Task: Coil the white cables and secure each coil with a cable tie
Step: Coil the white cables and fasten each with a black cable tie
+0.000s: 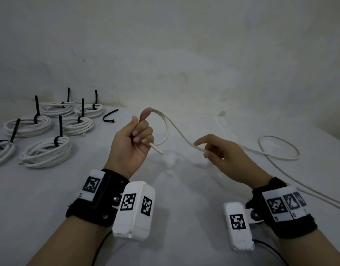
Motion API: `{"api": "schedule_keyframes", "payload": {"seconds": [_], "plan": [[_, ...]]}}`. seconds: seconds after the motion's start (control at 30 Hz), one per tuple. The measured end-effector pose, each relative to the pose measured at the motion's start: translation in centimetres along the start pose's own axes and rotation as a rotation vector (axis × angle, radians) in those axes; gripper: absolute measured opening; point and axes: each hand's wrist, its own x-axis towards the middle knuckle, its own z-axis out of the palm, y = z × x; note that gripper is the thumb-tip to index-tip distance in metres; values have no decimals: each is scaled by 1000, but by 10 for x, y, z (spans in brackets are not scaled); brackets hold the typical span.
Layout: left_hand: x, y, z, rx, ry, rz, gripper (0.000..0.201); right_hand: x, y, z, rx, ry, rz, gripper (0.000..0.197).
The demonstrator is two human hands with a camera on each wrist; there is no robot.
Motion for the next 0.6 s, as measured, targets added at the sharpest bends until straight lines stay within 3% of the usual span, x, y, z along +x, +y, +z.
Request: {"api": "schedule_keyframes", "payload": {"seconds": [0.2, 0.3, 0.4, 0.5, 0.6], "plan": [[-1, -14, 8, 291, 23, 57, 31, 1, -32, 2, -248, -143, -235, 31], [-5, -27, 13, 462, 0, 49, 30, -2, -53, 6, -261, -191, -311, 28], [-10, -36, 14, 644, -56, -25, 30, -4, -61, 6, -143, -113, -355, 20], [-15, -42, 15, 797, -130, -120, 28, -4, -59, 2, 26, 23, -272, 7], [-20, -48, 17, 846, -207, -192, 27, -4, -53, 0, 63, 184, -198, 22]]}}
